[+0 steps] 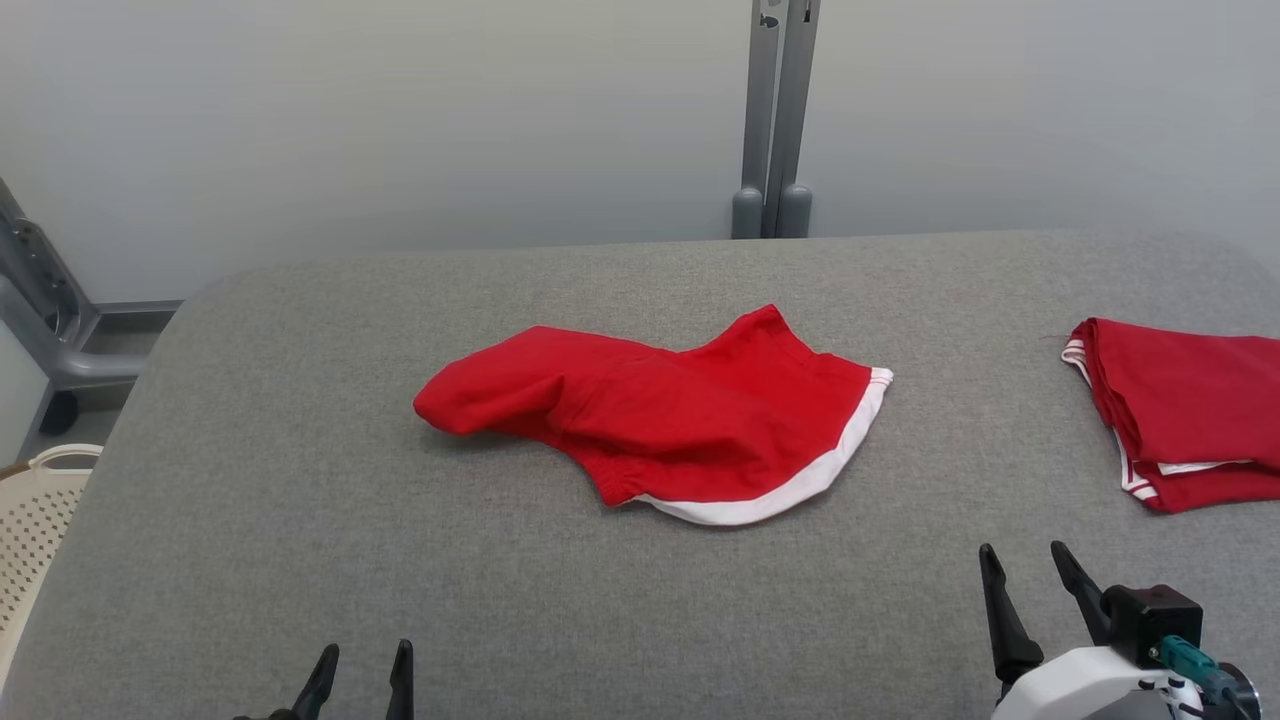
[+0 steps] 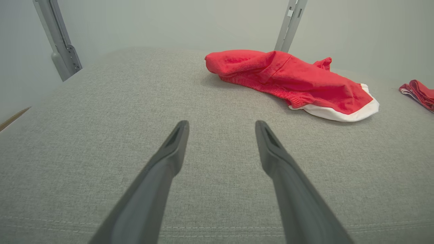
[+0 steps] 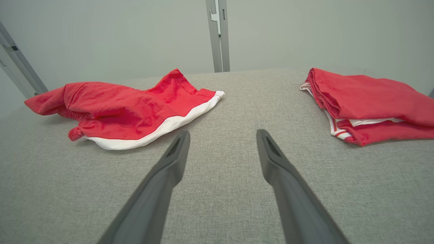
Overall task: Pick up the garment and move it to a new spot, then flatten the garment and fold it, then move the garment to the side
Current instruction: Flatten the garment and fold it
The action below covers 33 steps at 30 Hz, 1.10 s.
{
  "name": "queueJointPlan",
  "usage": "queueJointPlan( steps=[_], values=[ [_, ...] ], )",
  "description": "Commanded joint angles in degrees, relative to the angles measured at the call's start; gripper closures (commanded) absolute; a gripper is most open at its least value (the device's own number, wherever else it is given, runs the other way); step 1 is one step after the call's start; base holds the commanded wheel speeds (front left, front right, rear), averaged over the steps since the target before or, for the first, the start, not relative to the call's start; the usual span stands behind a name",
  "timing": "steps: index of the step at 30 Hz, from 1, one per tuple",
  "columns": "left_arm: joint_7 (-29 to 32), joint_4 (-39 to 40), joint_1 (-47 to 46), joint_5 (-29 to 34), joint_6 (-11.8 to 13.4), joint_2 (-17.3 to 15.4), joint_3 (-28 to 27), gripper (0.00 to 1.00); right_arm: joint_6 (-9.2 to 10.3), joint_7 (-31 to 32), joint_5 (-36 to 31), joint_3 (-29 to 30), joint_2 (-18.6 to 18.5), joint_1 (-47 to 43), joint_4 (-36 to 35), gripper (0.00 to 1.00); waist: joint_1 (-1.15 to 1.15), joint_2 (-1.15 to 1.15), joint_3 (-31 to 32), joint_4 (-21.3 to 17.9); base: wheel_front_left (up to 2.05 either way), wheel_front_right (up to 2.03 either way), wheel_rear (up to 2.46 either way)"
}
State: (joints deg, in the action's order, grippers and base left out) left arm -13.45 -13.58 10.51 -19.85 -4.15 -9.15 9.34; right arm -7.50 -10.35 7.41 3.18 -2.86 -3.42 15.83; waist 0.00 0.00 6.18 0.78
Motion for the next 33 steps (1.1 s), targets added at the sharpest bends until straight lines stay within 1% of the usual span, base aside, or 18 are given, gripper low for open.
queueJointPlan(
  steps=[1,7,12,16,19,22,26,29,33],
  values=[
    [0.2,-0.2,-0.6,-0.3,-0.2,-0.1,0.2,0.0,0.03,0.1,0.4,0.0,-0.1,0.0,-0.2,0.0,0.0,0.0,0.0,-0.1,0.0,0.0,0.0],
    [0.7,-0.8,-1.0,-1.2,-0.4,0.3,0.7,0.0,0.03,0.5,0.7,-0.4,-0.1,0.3,-0.5,0.0,0.0,0.0,-0.2,-0.5,0.0,0.0,0.0],
    [1.5,-0.9,-2.7,-1.7,-0.6,0.8,1.3,0.0,0.03,2.7,0.6,-1.0,-0.1,1.0,-0.2,0.0,0.0,0.0,-0.5,-0.6,0.0,0.0,0.0],
    [3.5,-1.4,-5.9,-1.7,-1.1,1.3,3.0,0.0,0.03,6.6,-0.5,-1.7,-0.1,3.3,-0.5,0.0,0.0,0.0,-2.0,-0.6,0.0,0.0,0.0],
    [5.9,-2.5,-9.6,-2.0,-1.8,1.8,5.1,0.0,0.03,11.9,-1.6,-3.1,-0.2,6.3,0.3,0.0,0.0,0.0,-3.4,-0.4,0.0,0.0,0.0],
    [8.3,-3.8,-13.6,-2.4,-2.4,2.4,7.5,0.0,0.04,17.4,-2.0,-5.6,-2.4,10.9,1.1,0.0,0.0,0.0,-5.3,-0.2,0.0,0.0,0.0],
    [11.5,-5.9,-19.5,-3.2,-2.8,3.5,10.8,0.0,0.04,24.5,0.3,-8.8,-6.2,18.2,3.0,0.0,0.0,0.0,-8.6,0.6,0.0,0.0,0.0],
    [14.6,-8.0,-24.2,-4.0,-3.1,4.2,13.4,0.0,0.04,28.1,2.0,-10.4,-9.3,24.1,4.5,0.0,0.0,0.0,-11.5,1.4,0.0,0.0,0.0],
    [18.6,-10.7,-30.6,-5.0,-3.3,5.0,17.3,0.0,0.04,30.9,4.3,-12.8,-13.0,31.3,8.0,0.0,0.0,0.0,-15.1,2.6,0.0,0.0,0.0]
  ],
)
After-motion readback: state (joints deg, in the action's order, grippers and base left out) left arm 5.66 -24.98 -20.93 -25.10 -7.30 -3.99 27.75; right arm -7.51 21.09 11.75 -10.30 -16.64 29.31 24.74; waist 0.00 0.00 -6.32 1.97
